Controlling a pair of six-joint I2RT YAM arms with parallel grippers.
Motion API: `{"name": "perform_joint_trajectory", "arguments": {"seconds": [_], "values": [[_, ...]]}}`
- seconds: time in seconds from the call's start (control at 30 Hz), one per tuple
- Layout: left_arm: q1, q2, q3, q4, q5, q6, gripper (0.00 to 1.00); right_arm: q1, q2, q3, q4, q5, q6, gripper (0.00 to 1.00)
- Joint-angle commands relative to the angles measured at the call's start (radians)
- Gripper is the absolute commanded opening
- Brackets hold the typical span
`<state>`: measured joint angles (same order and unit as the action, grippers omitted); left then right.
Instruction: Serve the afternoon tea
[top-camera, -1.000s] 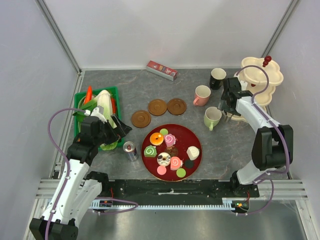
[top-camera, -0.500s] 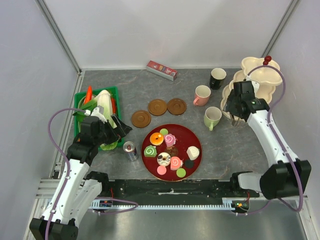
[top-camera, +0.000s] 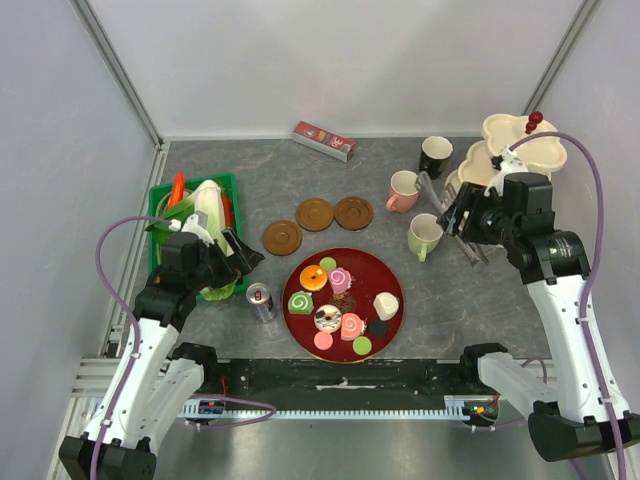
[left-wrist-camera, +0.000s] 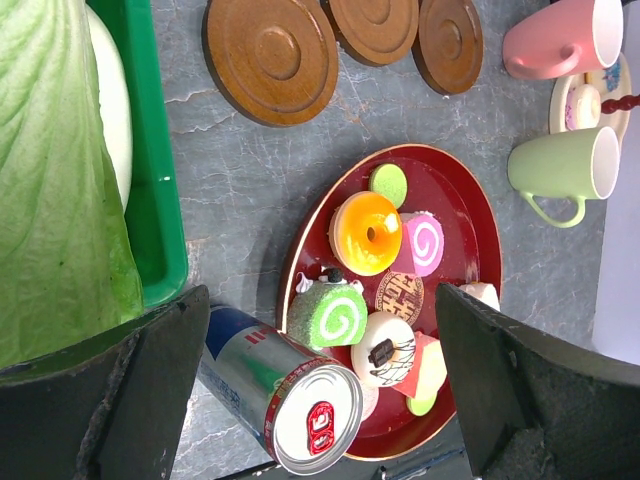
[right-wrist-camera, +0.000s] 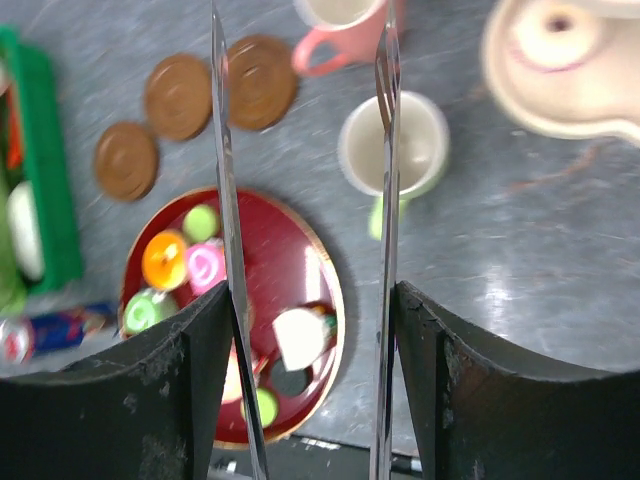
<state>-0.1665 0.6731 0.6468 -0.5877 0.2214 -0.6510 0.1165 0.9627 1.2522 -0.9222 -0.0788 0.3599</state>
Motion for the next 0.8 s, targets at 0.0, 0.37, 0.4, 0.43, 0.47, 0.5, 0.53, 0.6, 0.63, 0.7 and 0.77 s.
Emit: {"name": "perform_joint_trajectory", "arguments": {"seconds": [0.0, 0.37, 0.4, 0.43, 0.47, 0.5, 0.53, 0.6, 0.63, 0.7, 0.77], "values": [[0.002, -0.001, -0.010, 0.038, 0.030, -0.018, 0.99, 0.087, 0.010, 0.032, 0.020, -0.262, -0.029, 0.70], [0.002, 0.017, -0.012, 0.038, 0.024, -0.018, 0.99, 0.750, 0.273, 0.079, 0.111, -0.009, 0.050, 0.70], [0.002, 0.019, -0.012, 0.038, 0.022, -0.019, 0.99, 0.787, 0.313, 0.099, 0.096, 0.032, 0.028, 0.70], [0.002, 0.020, -0.012, 0.038, 0.024, -0.019, 0.99, 0.810, 0.349, 0.117, 0.079, 0.097, 0.018, 0.70], [0.001, 0.019, -0.012, 0.038, 0.026, -0.018, 0.99, 0.825, 0.379, 0.134, 0.066, 0.125, 0.001, 0.70], [0.002, 0.020, -0.010, 0.038, 0.026, -0.019, 0.99, 0.836, 0.419, 0.148, 0.059, 0.157, -0.006, 0.70], [0.002, 0.020, -0.012, 0.038, 0.027, -0.019, 0.99, 0.844, 0.444, 0.162, 0.049, 0.190, -0.007, 0.70], [0.002, 0.020, -0.013, 0.037, 0.029, -0.019, 0.99, 0.856, 0.490, 0.188, 0.045, 0.215, -0.016, 0.70], [0.001, 0.020, -0.015, 0.038, 0.030, -0.019, 0.99, 0.864, 0.508, 0.200, 0.045, 0.215, -0.021, 0.70], [0.002, 0.022, -0.013, 0.038, 0.029, -0.019, 0.99, 0.885, 0.551, 0.219, 0.043, 0.227, -0.029, 0.70], [0.002, 0.023, -0.015, 0.038, 0.029, -0.019, 0.99, 0.902, 0.588, 0.240, 0.023, 0.261, -0.030, 0.70]]}}
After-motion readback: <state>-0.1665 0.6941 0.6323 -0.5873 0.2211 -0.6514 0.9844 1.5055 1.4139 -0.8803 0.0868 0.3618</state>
